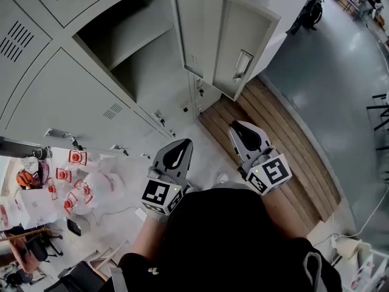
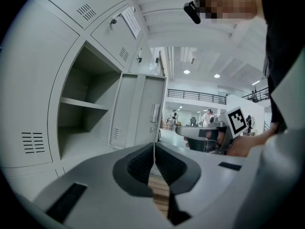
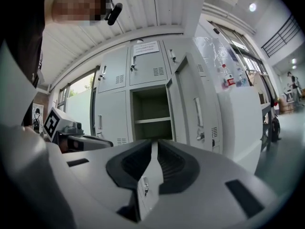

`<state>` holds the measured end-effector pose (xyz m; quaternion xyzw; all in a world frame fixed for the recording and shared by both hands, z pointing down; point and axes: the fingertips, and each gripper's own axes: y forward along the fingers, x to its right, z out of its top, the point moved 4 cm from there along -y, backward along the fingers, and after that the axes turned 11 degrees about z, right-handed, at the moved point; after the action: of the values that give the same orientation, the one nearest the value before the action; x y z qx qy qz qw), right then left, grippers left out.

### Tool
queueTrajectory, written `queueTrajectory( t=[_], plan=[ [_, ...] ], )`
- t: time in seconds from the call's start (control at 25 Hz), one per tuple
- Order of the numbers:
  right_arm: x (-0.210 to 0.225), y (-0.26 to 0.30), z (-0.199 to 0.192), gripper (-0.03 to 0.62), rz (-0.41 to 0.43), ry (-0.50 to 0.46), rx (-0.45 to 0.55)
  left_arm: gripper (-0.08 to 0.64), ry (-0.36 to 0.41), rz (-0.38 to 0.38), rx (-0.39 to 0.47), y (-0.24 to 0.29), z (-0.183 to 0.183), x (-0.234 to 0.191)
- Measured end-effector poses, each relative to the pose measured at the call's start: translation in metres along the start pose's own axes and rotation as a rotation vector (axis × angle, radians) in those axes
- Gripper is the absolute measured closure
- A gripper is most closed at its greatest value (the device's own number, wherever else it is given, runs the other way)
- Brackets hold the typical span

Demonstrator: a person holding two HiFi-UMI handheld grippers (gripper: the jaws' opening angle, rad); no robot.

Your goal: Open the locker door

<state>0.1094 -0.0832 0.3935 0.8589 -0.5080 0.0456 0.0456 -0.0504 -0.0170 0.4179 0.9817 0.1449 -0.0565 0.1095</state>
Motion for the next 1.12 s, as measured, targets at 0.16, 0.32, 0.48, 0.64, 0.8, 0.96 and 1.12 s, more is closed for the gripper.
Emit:
queueTrajectory(
  t=[0.16,0.32,0.48,0.64,0.8,0.96,1.12],
  plan=[
    [-0.018,0.0,-0.012,0.534,0.02,0.013,-0.019,0.534,0.002,-0.011,-0.017,-0.005,-0.008,0.0],
    [-0.029,-0.002,-0.024,0.534,0.022,0.046,-0.023,0.534,0.0,-0.023,-0.027,-0.01,-0.013,0.001],
    [-0.034,-0.001,-0.024,0.534,0.033,0.023,-0.041,0.534,0.005,-0.027,-0.031,-0.012,-0.014,-0.001],
    [-0.035,0.001,-0.025,0.534,0.028,0.023,-0.051,0.534,0.004,-0.024,-0.024,-0.013,-0.011,-0.003],
    [-0.037,0.003,-0.023,0.535,0.037,0.012,-0.054,0.534,0.007,-0.023,-0.021,-0.013,-0.01,-0.003],
    [-0.038,0.005,-0.025,0.535,0.039,0.0,-0.063,0.534,0.008,-0.019,-0.022,-0.013,-0.01,-0.004],
    [-0.036,0.006,-0.027,0.535,0.04,0.008,-0.064,0.534,0.008,-0.016,-0.026,-0.011,-0.011,-0.006]
  ],
)
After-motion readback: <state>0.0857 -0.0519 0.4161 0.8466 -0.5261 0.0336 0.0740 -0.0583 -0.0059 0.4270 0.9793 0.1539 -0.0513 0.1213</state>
